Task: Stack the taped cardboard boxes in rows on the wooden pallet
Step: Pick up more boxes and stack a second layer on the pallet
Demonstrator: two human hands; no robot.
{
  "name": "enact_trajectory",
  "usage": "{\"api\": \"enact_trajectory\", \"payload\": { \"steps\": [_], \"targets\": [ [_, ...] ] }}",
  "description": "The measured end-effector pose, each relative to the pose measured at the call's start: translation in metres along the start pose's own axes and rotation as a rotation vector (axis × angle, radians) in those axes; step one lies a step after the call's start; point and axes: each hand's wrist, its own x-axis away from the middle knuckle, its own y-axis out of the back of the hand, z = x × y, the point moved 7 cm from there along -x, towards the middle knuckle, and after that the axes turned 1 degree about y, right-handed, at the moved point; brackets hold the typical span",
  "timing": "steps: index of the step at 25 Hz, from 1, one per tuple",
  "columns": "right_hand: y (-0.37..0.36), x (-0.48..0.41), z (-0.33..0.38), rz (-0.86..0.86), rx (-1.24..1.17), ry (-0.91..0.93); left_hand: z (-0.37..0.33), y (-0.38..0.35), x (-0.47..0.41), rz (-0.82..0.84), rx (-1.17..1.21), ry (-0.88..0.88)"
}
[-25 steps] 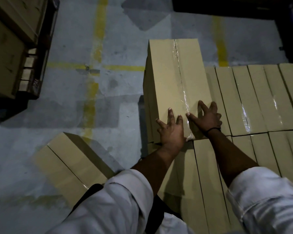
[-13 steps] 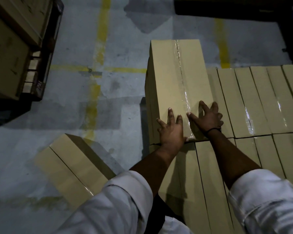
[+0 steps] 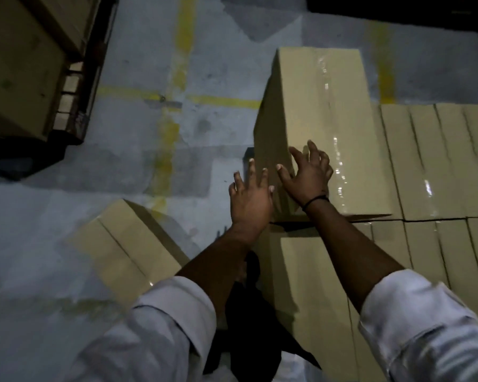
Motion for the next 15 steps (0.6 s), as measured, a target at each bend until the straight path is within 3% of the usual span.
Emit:
{"api": "enact_trajectory", "payload": {
  "steps": [6, 8, 12, 15],
  "targets": [
    [-0.101, 0.049, 0.114, 0.03, 0.145, 0.359, 0.192, -0.029, 0.063, -0.077, 0.039, 0.302],
    [-0.158, 0.076, 0.149, 0.112, 0.118, 0.444, 0.261, -0.052, 0.099, -0.141, 0.023, 0.416],
    [-0.296, 0.132, 0.19, 0.307, 0.128, 0.554, 0.387, -0.128, 0.16, -0.031, 0.018, 0.611],
    [-0.399, 0.163, 0.202, 0.483, 0.109, 0.581, 0.468, -0.181, 0.193, -0.085, 0.067, 0.676]
  ]
}}
